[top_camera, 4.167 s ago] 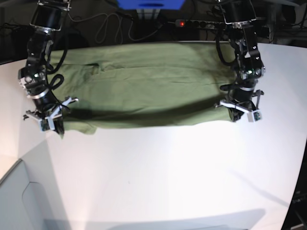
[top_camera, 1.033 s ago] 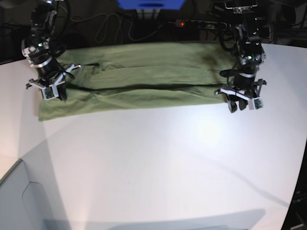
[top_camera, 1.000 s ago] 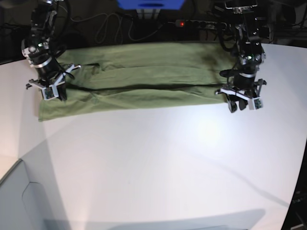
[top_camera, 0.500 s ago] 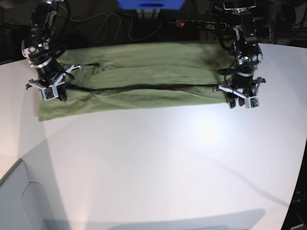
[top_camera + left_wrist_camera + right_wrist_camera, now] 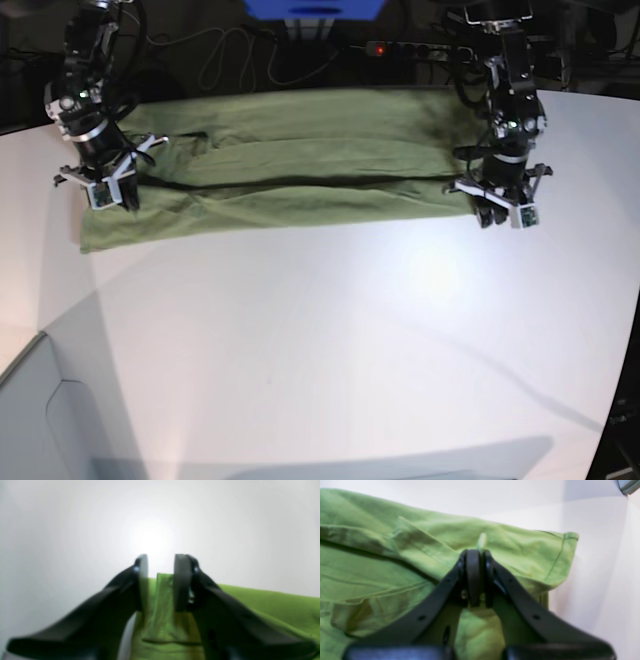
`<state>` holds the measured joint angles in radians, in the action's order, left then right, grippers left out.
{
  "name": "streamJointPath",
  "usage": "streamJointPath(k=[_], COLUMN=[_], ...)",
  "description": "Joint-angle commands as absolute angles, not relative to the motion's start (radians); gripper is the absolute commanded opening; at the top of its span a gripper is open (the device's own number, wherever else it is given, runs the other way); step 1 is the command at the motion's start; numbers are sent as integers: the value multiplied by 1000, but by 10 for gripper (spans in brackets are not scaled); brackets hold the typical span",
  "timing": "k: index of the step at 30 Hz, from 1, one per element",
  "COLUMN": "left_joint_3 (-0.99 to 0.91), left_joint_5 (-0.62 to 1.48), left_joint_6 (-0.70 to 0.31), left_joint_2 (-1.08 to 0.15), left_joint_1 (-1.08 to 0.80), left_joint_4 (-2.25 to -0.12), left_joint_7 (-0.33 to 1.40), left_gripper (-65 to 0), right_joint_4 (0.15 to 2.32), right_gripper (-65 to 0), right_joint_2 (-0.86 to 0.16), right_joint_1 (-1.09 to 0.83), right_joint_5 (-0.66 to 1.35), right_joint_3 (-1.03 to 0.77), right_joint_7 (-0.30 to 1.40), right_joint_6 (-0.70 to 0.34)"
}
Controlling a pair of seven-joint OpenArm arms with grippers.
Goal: Fold the T-shirt properly
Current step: 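Lower the folded hem onto the shirt and open both grippers, then regrasp the ends of the folded strip with both grippers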
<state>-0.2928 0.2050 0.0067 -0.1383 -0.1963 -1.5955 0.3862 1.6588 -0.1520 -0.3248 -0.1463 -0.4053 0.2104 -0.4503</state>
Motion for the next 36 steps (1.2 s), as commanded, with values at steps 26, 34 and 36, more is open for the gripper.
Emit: streamJointPath(k=[26,34,36], left_joint_3=[-303,-305,-306], left_joint_5=[214,214,214], left_joint_6=[1,1,1], left_joint_2=[-145,-145,-145], left_joint_1=[-354,-449,-453], left_joint_4=[-1810,-1839,-1839], left_joint_7=[352,349,349], left_gripper=[-650,-650,-650], right_joint_4=[1681,1681,1681], right_gripper=[-650,-650,-650], right_joint_2=[-163,-163,-163], right_joint_1=[-320,-320,-320], right_joint_5=[-130,-130,-130], right_joint_3=[-410,-410,-410], right_joint_7=[186,186,186], right_joint_6=[-450,-450,-450])
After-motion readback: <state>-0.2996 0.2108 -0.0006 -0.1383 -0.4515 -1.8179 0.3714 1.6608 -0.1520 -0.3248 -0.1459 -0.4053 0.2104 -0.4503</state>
